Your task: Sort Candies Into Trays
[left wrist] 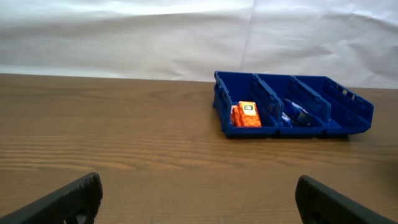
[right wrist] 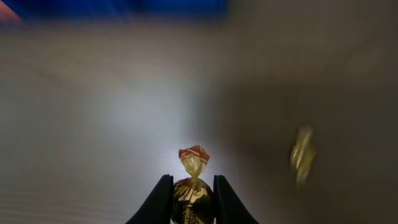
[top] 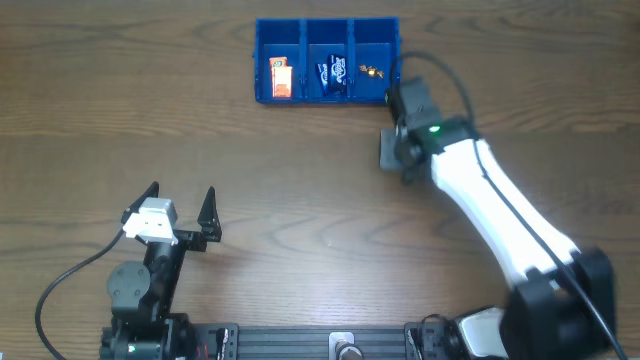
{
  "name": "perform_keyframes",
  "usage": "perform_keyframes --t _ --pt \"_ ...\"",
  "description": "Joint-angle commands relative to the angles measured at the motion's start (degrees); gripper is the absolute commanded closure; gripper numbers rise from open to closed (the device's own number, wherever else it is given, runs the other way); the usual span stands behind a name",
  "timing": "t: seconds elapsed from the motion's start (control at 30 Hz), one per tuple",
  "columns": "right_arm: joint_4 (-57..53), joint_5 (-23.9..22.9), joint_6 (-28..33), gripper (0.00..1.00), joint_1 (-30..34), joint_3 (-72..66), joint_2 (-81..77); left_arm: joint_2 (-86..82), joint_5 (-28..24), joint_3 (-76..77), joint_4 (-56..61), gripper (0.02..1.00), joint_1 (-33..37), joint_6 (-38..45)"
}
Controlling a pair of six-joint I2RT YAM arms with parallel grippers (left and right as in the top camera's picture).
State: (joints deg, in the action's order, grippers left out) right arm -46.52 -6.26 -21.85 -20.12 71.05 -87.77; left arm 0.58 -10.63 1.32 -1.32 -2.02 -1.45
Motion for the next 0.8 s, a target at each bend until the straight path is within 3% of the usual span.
perform_keyframes --t 0.03,0.33,0.63,0.8 --pt "-3.15 -3.74 5.55 0.967 1.2 20.0 -4.79 -0.37 -1.25 -1.05 -1.92 0.02 0.13 0.2" --pt "-5.6 -4.83 7.82 0.967 2.89 43.17 -28.2 -0.37 -1.25 -1.05 -1.92 0.02 0.13 0.2" --pt "-3.5 -4.0 7.78 0.958 4.07 44.35 -37.55 -0.37 -1.25 -1.05 -1.92 0.023 0.13 0.2" --pt "-2.1 -3.96 7.76 0.853 4.07 44.35 -37.99 -0.37 -1.25 -1.05 -1.92 0.02 0.13 0.2"
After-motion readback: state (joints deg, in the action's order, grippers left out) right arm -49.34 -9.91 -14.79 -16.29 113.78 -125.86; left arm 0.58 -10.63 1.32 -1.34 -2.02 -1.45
